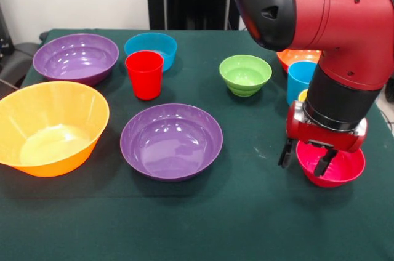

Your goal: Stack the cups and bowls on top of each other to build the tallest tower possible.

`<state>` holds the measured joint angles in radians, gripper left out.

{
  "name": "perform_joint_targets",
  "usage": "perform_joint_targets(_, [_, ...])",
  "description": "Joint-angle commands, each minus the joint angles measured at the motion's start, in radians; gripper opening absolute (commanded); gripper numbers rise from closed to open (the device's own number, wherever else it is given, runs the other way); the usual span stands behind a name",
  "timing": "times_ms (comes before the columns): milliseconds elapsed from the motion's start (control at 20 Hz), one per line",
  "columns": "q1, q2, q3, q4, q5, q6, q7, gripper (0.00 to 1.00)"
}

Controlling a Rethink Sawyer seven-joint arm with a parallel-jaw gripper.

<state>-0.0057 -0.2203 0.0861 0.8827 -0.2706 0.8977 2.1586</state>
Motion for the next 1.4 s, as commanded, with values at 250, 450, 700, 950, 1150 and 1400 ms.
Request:
perform_joint_targets(250, [0.008, 0.045, 0.091, -0.009, -0.036, 0.104, -0.213, 1.00])
perform_joint_targets(450, [0.000, 0.031, 0.095, 0.007, -0.024, 0.108, -0.210, 1.00])
perform_joint_targets(700, [-0.011, 0.011, 0.100, 0.028, -0.017, 0.119, -0.222, 1.00])
perform_joint_targets(950, [-0.016, -0.011, 0.101, 0.045, -0.014, 0.134, -0.232, 1.00])
perform_joint_targets(1150, [-0.020, -0.013, 0.102, 0.044, -0.016, 0.141, -0.235, 1.00])
perform_joint_targets(1400, [-0.016, -0.011, 0.102, 0.044, -0.021, 0.137, -0.231, 1.00])
